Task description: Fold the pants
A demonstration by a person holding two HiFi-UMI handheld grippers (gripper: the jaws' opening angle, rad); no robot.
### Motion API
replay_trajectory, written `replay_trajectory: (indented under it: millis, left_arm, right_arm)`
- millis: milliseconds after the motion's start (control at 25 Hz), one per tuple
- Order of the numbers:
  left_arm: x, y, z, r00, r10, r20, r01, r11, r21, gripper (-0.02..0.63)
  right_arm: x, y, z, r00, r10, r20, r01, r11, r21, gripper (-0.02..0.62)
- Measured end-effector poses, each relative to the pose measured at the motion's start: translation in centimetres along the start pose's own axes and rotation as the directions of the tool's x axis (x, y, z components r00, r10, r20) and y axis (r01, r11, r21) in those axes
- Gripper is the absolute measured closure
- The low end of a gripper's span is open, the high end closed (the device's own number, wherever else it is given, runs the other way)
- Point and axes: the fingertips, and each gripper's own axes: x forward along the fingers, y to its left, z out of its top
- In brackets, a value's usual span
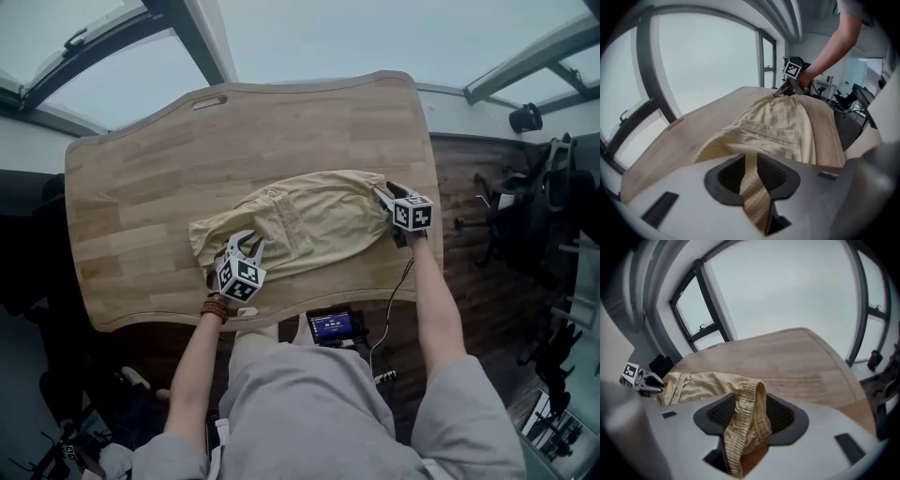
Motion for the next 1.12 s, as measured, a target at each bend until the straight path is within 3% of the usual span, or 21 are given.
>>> replay_trajectory:
  millis: [160,280,440,560,800,880,960,1000,1040,1080,1120]
  left_arm:
    - [4.1,-2.9,-1.1,0.995,-0.061,-0.077,0.053,0.993,-0.105,0.523]
    - [4.8,-2.6,-1.8,0.992,-0.08,-0.098,0.062,0.984,-0.168,0.523]
    - [2.5,-1.3,-0.3,0.997,-0.079,-0.006,0.076,0.97,-0.23,0.514]
    - [-0.9,1.0,0.6,0.994,-0.027,0.108,0.065,0.928,-0.366,0.514]
    - [-8.8,5.8,-3.3,0.964,0.09,0.25,0.097,0.757,-0.647,0.514]
    - [-11.0,7.4,-6.2,0.957,0.133,0.259,0.099,0.689,-0.718,0.514]
    - [-12.8,8.8,-9.9,0.954,0.179,0.24,0.082,0.613,-0.786,0.514]
    - [-13.4,9.5,-11.8,0.954,0.2,0.221,0.069,0.572,-0.817,0.514]
    - [-14.0,10.1,-13.7,0.955,0.217,0.2,0.056,0.531,-0.845,0.514]
    - [-14.4,10.5,-15.3,0.956,0.229,0.183,0.048,0.495,-0.868,0.514]
    - [-14.7,10.7,-16.5,0.957,0.233,0.17,0.043,0.469,-0.882,0.514]
  right_arm:
    - [0.7,0.9,-0.9,0.999,0.018,-0.033,-0.017,0.999,0.047,0.484]
    - [-1.0,3.2,0.6,0.993,0.118,-0.031,-0.115,0.99,0.086,0.509]
    - [-4.6,8.2,4.7,0.977,0.211,-0.034,-0.21,0.978,0.018,0.514]
    - [-6.7,14.7,8.5,0.968,0.248,-0.024,-0.249,0.967,-0.057,0.514]
    - [-4.3,36.6,11.4,0.912,0.399,-0.089,-0.409,0.889,-0.204,0.528]
    - [-1.3,44.3,10.4,0.903,0.409,-0.131,-0.43,0.863,-0.265,0.528]
    - [2.8,50.5,7.4,0.907,0.369,-0.204,-0.42,0.837,-0.351,0.531]
    - [4.7,53.0,5.5,0.908,0.333,-0.253,-0.413,0.81,-0.417,0.511]
    - [6.2,55.0,3.6,0.909,0.291,-0.3,-0.408,0.769,-0.492,0.43]
    - [6.9,56.5,2.0,0.906,0.256,-0.336,-0.411,0.721,-0.558,0.396]
    - [6.8,57.7,0.8,0.9,0.249,-0.357,-0.425,0.681,-0.596,0.397]
